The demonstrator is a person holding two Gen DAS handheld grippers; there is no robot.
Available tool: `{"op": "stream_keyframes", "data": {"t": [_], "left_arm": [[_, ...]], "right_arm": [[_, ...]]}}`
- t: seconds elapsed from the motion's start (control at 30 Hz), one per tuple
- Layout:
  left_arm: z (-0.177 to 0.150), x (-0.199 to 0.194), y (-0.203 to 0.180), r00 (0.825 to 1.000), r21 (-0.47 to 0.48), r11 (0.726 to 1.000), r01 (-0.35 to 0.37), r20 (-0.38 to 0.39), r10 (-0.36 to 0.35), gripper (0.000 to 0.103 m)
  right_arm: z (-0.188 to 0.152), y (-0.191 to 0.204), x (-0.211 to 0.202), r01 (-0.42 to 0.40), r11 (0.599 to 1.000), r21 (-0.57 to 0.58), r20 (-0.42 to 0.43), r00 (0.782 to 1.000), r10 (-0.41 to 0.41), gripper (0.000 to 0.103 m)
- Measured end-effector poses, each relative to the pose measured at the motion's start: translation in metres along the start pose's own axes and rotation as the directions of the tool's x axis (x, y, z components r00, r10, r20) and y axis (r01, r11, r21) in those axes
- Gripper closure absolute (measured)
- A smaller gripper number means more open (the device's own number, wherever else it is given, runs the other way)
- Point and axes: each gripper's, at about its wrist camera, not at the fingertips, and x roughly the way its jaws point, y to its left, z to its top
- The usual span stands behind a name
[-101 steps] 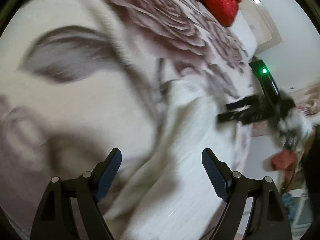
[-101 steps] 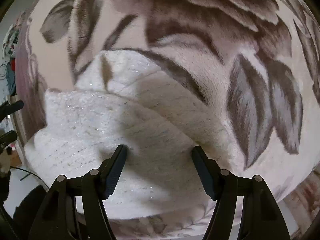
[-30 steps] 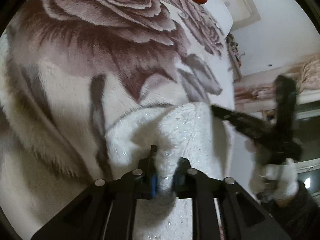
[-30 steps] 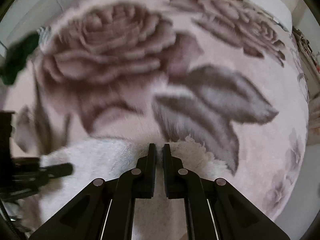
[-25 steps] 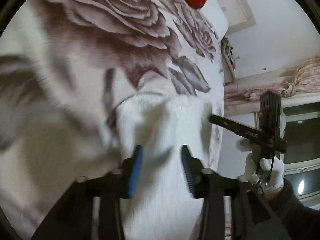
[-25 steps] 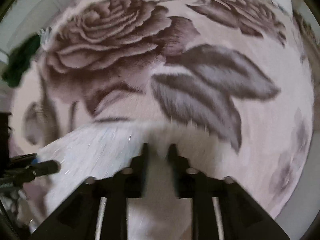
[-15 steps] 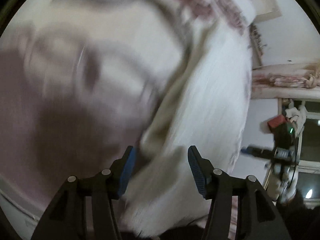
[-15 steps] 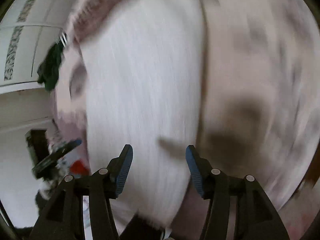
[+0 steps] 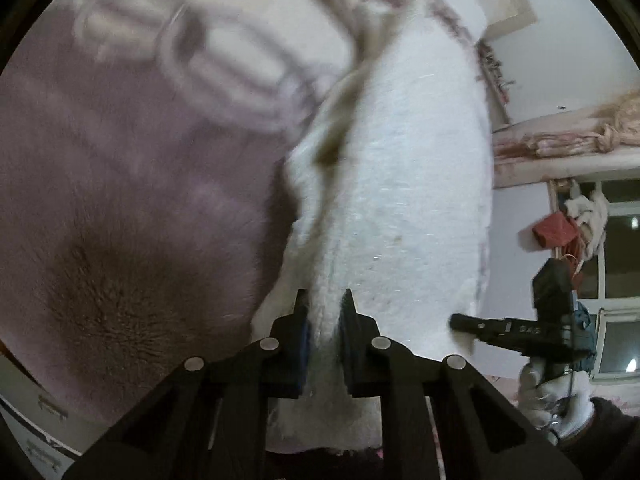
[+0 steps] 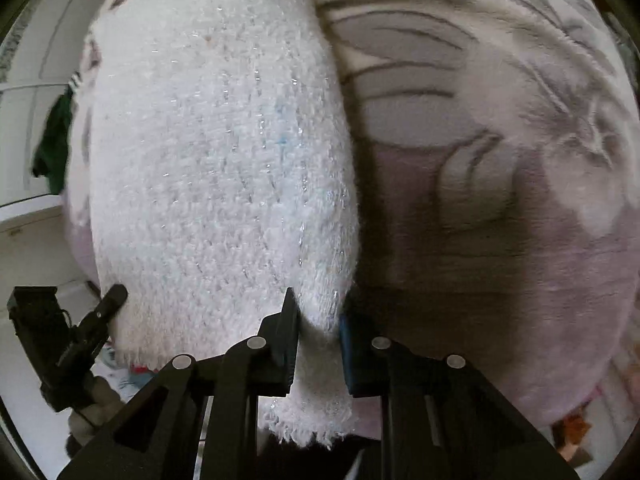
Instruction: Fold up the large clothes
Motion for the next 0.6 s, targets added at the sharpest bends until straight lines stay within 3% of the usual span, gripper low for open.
{"op": "stream_keyframes", "data": {"t": [0.1,0.17,0.23,0.27,0.37,0.4,0.47,0.6], "left_arm": [[0.006,-0.006,0.015,0.994,-0.059,0.992,0.109,-0.019,-0.111,0.085],[0.010,-0.016,0.023,0.988,-0.074,0.986,0.152,-0.026,-0.155,0.075],[0.011,-0.017,0.034,0.980,-0.094,0.977,0.193,-0.022,-0.196,0.042],[0.012,-0.013,0.041,0.976,-0.118,0.970,0.212,-0.021,-0.216,0.039],[0.018,0.017,0.052,0.948,-0.186,0.937,0.296,-0.064,-0.312,0.039],[0.021,0.025,0.049,0.946,-0.179,0.937,0.300,-0.070,-0.316,0.038],[0.028,0.035,0.038,0.947,-0.143,0.944,0.297,-0.085,-0.310,0.038],[0.031,0.034,0.025,0.946,-0.089,0.947,0.309,-0.070,-0.316,0.039]], "right_arm": [[0.002,0.008,0.012,0.032,0.999,-0.043,-0.023,0.999,-0.033,0.078],[0.000,0.005,0.010,0.013,0.999,-0.037,-0.027,1.000,-0.014,0.064],[-0.004,-0.009,0.009,-0.061,0.998,0.004,-0.029,0.998,0.061,0.053],[-0.007,-0.016,0.014,-0.098,0.995,0.022,-0.044,0.994,0.099,0.044],[-0.010,-0.030,0.041,-0.238,0.968,0.082,-0.091,0.965,0.245,0.035],[-0.010,-0.033,0.047,-0.278,0.956,0.099,-0.093,0.954,0.287,0.026],[-0.007,-0.036,0.058,-0.330,0.937,0.114,-0.087,0.936,0.340,0.018],[-0.007,-0.032,0.055,-0.373,0.925,0.079,-0.089,0.921,0.379,0.018]]}}
